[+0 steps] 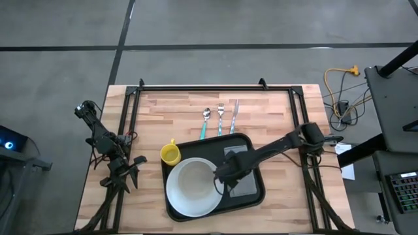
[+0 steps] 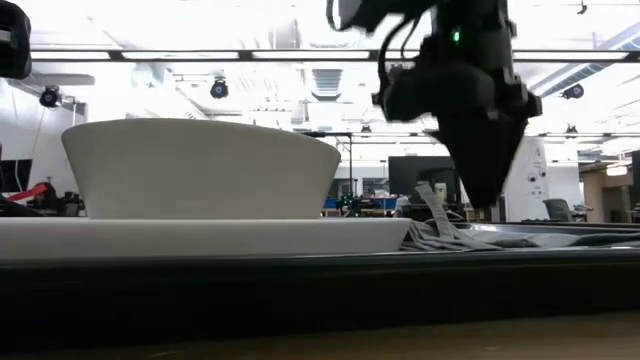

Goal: Set up tray
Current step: Adjust the black serving tray

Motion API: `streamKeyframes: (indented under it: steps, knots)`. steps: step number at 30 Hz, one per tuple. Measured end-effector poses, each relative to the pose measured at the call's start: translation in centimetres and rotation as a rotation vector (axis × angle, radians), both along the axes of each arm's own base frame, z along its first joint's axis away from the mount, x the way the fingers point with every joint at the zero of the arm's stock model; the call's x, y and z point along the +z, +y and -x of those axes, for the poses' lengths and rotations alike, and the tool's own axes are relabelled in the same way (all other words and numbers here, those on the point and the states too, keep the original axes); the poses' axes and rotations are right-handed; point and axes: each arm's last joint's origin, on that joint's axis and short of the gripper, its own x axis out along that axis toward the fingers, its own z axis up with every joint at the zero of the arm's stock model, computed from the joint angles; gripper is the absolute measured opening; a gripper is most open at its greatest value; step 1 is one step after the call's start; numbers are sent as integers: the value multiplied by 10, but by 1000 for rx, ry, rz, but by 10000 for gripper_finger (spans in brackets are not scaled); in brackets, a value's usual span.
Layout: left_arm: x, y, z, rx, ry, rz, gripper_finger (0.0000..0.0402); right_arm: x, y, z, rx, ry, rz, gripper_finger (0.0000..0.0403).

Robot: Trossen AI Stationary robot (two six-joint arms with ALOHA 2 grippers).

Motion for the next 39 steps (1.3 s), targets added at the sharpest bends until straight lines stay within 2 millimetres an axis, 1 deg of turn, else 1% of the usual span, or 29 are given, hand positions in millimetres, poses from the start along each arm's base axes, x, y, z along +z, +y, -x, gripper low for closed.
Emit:
streamKeyframes:
  steps: [3,7,12,15,18,21,24,31,39]
  knots:
    - [0,0,0,0,0,0,132,19,5,5,15,-86,49,84]
    - [0,0,0,0,0,0,132,35,21,9,87,-229,79,89]
    - [0,0,0,0,0,0,132,45,56,13,247,-377,19,86]
    - [0,0,0,1,0,0,132,46,81,21,348,-417,-7,84]
    - [0,0,0,0,0,0,132,40,104,34,446,-404,-9,84]
    - [0,0,0,0,0,0,132,29,125,45,541,-370,-3,84]
    - [0,0,0,0,0,0,132,17,139,52,613,-337,-5,84]
    - [0,0,0,0,0,0,132,4,151,57,622,-305,-13,84]
    - [0,0,0,0,0,0,132,-6,161,62,689,-290,-20,84]
